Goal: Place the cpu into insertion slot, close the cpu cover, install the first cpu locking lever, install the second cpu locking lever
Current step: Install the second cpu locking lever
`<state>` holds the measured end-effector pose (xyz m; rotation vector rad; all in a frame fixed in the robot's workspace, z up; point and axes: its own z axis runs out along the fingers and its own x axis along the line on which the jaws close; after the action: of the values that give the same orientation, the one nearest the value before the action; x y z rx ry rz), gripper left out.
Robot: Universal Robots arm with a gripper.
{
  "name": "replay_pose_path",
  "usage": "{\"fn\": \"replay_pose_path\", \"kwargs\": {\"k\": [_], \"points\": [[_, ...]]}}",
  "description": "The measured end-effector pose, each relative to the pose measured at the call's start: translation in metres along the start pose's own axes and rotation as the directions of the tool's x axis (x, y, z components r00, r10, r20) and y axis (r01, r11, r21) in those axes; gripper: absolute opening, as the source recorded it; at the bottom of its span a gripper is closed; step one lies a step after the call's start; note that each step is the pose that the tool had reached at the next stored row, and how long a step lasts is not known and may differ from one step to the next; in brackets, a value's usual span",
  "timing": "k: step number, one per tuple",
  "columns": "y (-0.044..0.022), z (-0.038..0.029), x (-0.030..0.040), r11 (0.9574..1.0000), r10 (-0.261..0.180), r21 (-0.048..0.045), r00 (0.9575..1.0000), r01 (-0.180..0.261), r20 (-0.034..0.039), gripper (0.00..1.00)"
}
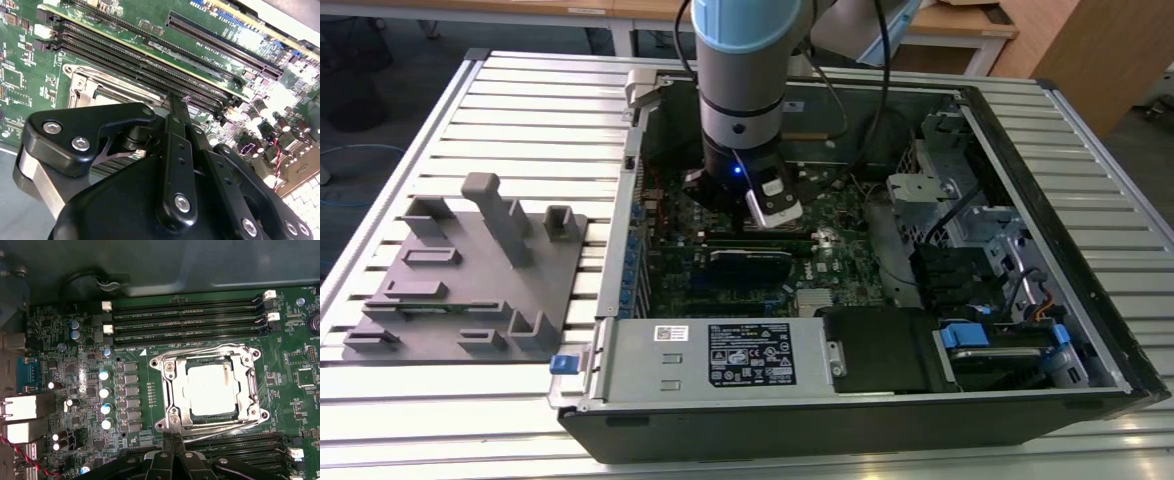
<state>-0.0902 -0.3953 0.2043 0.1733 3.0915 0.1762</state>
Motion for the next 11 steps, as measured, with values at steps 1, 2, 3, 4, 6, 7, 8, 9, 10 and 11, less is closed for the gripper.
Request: {"fn": "replay_pose_path", "kwargs": {"k": [1, 2, 3, 4, 6, 7, 8, 9, 10, 11], "points": [[0.0, 0.0, 0.0, 1.0, 0.0, -0.0021, 1.0, 0.0, -0.0002, 0.11], [-0.0001, 0.0002, 0.0, 1.0, 0.0, -0.0044, 1.0, 0.0, -0.0004, 0.11], [-0.0001, 0.0007, 0.0, 1.0, 0.0, -0.007, 1.0, 0.0, -0.0006, 0.11], [-0.0003, 0.0014, 0.0, 1.0, 0.0, -0.0093, 1.0, 0.0, -0.0008, 0.11], [-0.0006, 0.0023, 0.0002, 0.9999, 0.001, -0.0155, 1.0, -0.001, -0.0017, 0.11], [-0.0006, 0.0027, 0.0003, 0.9998, 0.001, -0.0179, 1.0, -0.001, -0.002, 0.11], [-0.0006, 0.0028, 0.0003, 0.9998, 0.001, -0.0189, 1.0, -0.001, -0.002, 0.11], [-0.0006, 0.0028, 0.0003, 0.9998, 0.001, -0.0201, 1.0, -0.001, -0.0023, 0.11], [-0.0007, 0.0029, 0.0003, 0.9998, 0.001, -0.0223, 1.0, -0.001, -0.0025, 0.11], [-0.0007, 0.0031, 0.0003, 0.9997, 0.001, -0.0239, 1.0, -0.001, -0.0025, 0.11]]}}
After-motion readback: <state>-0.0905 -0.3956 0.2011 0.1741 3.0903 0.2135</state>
